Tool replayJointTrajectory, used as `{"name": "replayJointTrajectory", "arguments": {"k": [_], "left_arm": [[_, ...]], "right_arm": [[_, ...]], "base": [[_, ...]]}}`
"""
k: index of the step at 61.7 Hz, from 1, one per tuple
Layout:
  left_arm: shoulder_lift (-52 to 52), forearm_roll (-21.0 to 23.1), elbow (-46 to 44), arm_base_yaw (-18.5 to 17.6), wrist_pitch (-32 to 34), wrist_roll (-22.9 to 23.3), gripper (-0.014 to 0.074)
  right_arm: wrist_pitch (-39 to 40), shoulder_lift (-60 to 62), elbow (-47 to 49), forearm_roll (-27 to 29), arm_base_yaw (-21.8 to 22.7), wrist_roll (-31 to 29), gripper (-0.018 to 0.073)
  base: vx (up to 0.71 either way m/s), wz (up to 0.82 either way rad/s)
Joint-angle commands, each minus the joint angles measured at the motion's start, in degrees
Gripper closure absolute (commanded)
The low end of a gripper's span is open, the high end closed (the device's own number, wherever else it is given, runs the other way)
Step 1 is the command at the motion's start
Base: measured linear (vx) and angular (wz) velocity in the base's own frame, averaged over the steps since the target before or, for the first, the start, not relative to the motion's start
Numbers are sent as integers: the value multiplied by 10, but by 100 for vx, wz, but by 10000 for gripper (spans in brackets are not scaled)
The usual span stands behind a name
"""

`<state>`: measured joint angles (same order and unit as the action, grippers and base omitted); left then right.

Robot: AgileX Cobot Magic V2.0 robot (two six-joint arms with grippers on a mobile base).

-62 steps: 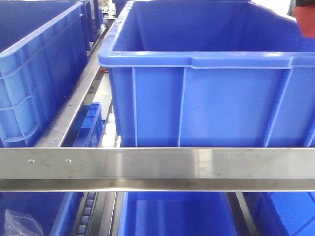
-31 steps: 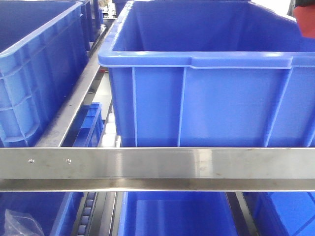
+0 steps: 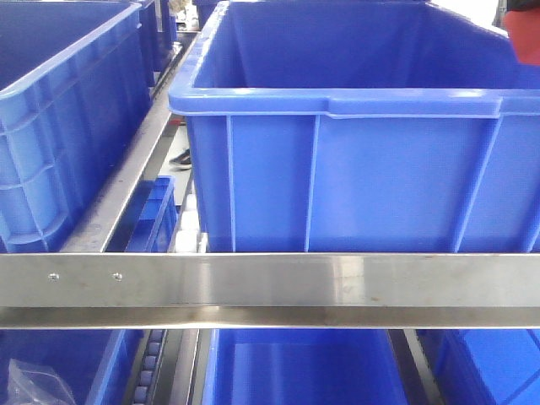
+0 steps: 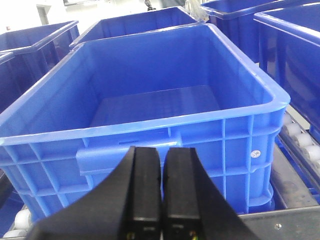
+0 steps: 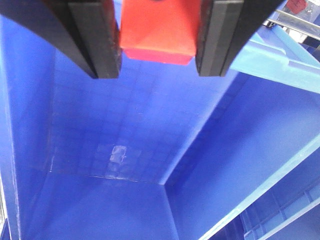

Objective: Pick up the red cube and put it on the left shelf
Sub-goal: 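Stop at the shelf and hold the cube above a blue crate, then lower the right gripper into the blue crate and open it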

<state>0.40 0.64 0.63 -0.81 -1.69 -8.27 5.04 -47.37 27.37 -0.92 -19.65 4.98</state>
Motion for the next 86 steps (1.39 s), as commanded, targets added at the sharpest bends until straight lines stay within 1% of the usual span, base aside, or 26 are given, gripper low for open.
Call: {"name": "replayJointTrajectory", "arguments": {"k": [1,9,19,33,44,53,57,63,66,69,75,77,78,81,86], "left_arm": [[0,3,13,-4,52,0,491],[0,3,13,-4,52,0,491],[0,3,13,-4,52,0,491],[0,3,13,-4,52,0,491],[0,3,13,-4,52,0,491],[0,3,13,-4,52,0,491],[0,3,13,-4,52,0,491],[0,3,13,-4,52,0,491],[0,3,13,-4,52,0,491],[0,3,13,-4,52,0,491],[0,3,13,-4,52,0,491],[0,3,13,-4,52,0,491],[0,3,13,-4,52,0,491],[0,3,13,-4,52,0,491],[0,3,13,-4,52,0,491]], "right_arm": [[54,6,17,-1,3,0,501],[61,0,26,-1,3,0,501],[50,-52,78,-1,3,-1,501],[50,-192,183,-1,3,-1,501],[50,-314,287,-1,3,-1,501],[47,-389,349,-1,3,-1,501],[35,-411,369,-1,3,-1,501],[-9,-431,402,-5,3,-1,491],[-23,-436,412,-18,3,-1,447],[-28,-438,417,-29,3,-1,363],[-28,-439,419,-36,3,-1,94],[-27,-439,419,-36,3,-1,36],[-27,-439,419,-36,3,-1,-18],[-27,-439,419,-36,3,-1,-36],[-27,-439,419,-36,3,-1,-34]], "base": [[0,0],[0,0],[0,0],[0,0],[0,0],[0,0],[0,0],[0,0],[3,-19],[4,-24],[0,0],[0,0],[0,0],[0,0],[-5,27]]}}
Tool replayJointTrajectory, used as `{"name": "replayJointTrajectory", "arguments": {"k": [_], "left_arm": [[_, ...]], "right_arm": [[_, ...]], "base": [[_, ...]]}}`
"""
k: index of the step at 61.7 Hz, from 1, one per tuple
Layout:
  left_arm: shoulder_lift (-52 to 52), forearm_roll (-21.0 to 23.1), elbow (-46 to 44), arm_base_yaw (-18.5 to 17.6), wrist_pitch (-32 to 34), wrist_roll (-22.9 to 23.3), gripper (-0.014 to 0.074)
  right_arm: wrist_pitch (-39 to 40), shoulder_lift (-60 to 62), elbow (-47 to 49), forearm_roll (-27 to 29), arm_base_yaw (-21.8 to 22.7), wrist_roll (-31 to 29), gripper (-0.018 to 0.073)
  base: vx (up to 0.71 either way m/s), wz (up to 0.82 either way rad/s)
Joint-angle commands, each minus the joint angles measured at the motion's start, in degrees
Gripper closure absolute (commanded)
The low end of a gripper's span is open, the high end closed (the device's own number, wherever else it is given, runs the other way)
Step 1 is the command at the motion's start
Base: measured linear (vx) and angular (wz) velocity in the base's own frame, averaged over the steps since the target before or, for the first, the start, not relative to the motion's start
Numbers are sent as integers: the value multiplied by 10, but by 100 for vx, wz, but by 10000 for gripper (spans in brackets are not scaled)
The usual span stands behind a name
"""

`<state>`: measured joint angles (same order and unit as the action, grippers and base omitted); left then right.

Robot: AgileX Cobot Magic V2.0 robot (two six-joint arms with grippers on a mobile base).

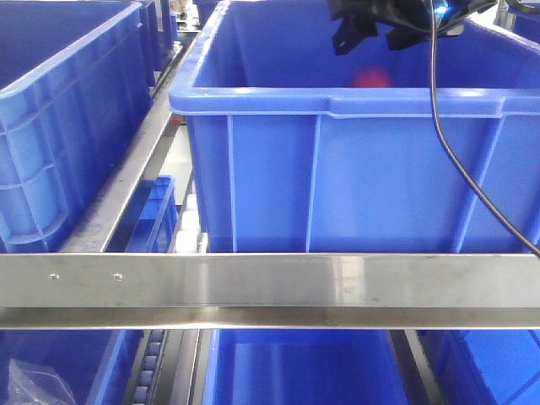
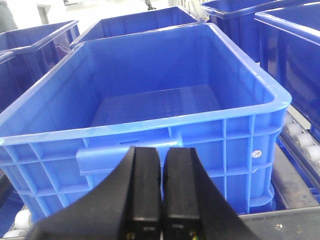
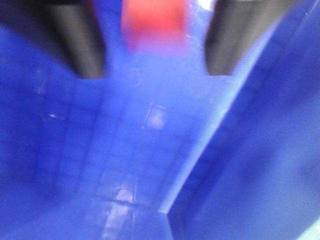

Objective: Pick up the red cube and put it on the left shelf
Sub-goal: 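Lower the right gripper into the blue crate and open it, then raise the empty right gripper out of the blue crate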

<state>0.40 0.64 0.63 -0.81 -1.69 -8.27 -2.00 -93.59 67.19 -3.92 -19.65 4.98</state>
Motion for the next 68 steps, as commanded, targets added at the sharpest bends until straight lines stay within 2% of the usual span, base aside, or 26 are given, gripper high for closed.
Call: {"name": "replayJointTrajectory", "arguments": {"k": [1,23,28,40,44,57,68], "left_arm": [[0,3,13,-4,52,0,491],[0,3,13,-4,52,0,491],[0,3,13,-4,52,0,491],[0,3,13,-4,52,0,491],[0,3,13,-4,52,0,491],[0,3,13,-4,52,0,491],[0,3,13,-4,52,0,491]], "right_arm": [[43,24,21,-6,3,-1,-34],[41,26,21,-6,3,-1,-21],[41,31,20,-6,3,-1,67],[46,74,-6,-6,11,-1,523],[53,92,-29,-6,17,-1,491],[63,178,-117,-6,53,-1,503],[104,287,-213,-6,96,-1,503]], "base": [[0,0],[0,0],[0,0],[0,0],[0,0],[0,0],[0,0]]}}
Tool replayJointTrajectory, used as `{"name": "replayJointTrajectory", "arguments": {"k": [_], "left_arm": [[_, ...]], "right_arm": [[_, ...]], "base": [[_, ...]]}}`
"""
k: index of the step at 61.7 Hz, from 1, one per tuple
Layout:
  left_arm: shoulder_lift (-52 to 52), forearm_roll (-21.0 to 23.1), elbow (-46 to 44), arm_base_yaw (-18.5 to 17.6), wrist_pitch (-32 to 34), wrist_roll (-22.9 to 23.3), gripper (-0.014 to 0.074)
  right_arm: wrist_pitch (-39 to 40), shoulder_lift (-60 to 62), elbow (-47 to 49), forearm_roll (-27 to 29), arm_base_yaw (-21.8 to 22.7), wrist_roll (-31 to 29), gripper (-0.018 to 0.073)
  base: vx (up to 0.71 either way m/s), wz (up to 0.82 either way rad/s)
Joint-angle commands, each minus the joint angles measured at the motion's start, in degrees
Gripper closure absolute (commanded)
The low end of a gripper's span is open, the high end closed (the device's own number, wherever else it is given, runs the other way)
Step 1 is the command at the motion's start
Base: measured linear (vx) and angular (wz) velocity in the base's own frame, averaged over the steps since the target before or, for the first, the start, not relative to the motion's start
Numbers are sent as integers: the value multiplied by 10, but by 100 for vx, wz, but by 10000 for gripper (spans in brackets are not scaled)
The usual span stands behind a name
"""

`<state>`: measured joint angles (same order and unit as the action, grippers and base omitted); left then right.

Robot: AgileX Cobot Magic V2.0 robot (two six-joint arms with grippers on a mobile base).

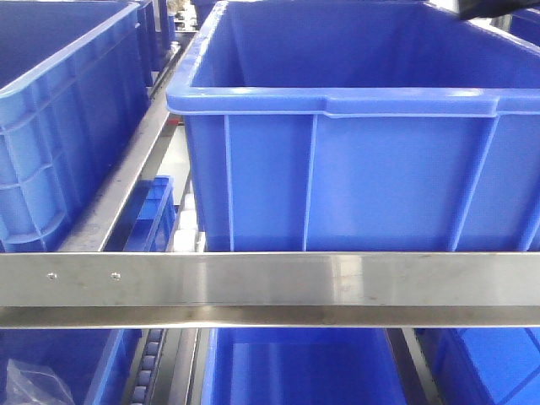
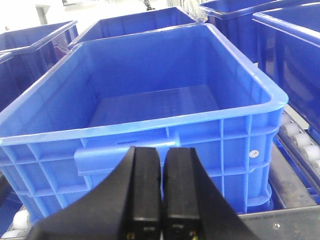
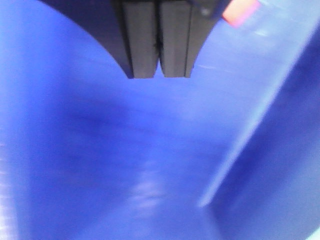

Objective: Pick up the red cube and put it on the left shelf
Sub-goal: 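Raise the empty right gripper out of the blue crate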

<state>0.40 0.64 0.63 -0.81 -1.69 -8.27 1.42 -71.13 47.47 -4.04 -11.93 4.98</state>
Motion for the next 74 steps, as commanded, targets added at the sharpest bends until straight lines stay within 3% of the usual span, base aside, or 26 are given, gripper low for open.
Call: {"name": "replayJointTrajectory", "arguments": {"k": [1,25,34,74], "left_arm": [[0,3,13,-4,52,0,491],[0,3,13,-4,52,0,491],[0,3,13,-4,52,0,491],[0,3,13,-4,52,0,491]], "right_arm": [[72,72,-22,-5,22,-1,503],[73,324,-212,-5,91,-1,503],[69,395,-260,-5,94,-1,503],[60,404,-273,-5,94,-1,503]], "base": [[0,0],[0,0],[0,0],[0,0]]}}
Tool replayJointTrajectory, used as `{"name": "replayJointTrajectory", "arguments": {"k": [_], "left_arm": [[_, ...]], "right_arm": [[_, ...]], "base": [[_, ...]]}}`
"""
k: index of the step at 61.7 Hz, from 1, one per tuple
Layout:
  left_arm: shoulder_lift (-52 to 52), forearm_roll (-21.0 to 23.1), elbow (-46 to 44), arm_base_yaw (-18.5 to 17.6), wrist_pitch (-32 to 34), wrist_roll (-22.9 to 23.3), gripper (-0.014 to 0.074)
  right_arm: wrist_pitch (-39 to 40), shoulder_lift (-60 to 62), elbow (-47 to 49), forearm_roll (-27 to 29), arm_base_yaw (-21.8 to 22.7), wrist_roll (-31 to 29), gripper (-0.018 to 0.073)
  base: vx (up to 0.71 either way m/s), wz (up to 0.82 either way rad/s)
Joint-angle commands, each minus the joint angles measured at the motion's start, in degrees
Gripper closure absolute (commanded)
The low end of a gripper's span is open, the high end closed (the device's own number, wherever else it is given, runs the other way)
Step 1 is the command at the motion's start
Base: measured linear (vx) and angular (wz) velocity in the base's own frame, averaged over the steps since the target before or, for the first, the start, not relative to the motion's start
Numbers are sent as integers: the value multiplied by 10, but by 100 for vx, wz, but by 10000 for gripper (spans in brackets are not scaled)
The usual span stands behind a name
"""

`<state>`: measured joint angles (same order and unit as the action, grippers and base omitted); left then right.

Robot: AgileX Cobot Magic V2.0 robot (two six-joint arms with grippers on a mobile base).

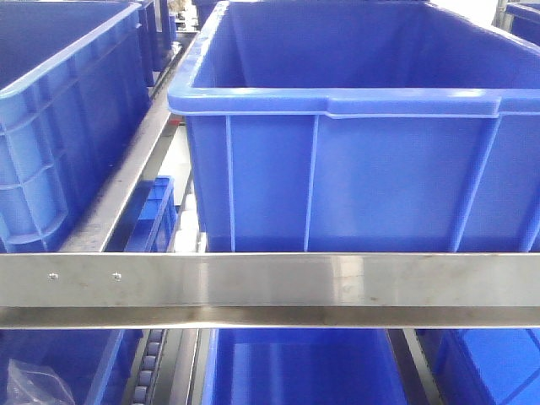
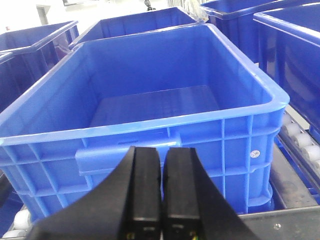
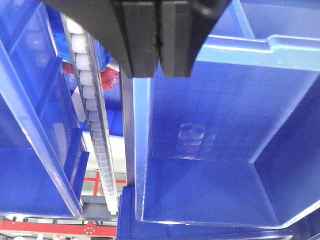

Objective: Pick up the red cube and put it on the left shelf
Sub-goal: 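Raise the empty right gripper out of the blue crate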

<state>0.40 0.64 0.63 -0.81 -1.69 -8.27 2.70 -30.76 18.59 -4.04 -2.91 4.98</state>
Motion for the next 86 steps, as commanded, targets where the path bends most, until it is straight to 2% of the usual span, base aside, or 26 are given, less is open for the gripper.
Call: {"name": "replayJointTrajectory", "arguments": {"k": [1,19,44,55,86], "left_arm": [[0,3,13,-4,52,0,491],[0,3,13,-4,52,0,491],[0,3,13,-4,52,0,491],[0,3,13,-4,52,0,491],[0,3,13,-4,52,0,491]], "right_arm": [[47,0,16,-5,4,-1,503],[47,51,-7,-7,4,-2,503],[34,328,-185,-7,5,-1,503],[3,324,-189,-5,4,-1,503],[0,324,-189,-1,4,-1,503]], "base": [[0,0],[0,0],[0,0],[0,0],[0,1]]}}
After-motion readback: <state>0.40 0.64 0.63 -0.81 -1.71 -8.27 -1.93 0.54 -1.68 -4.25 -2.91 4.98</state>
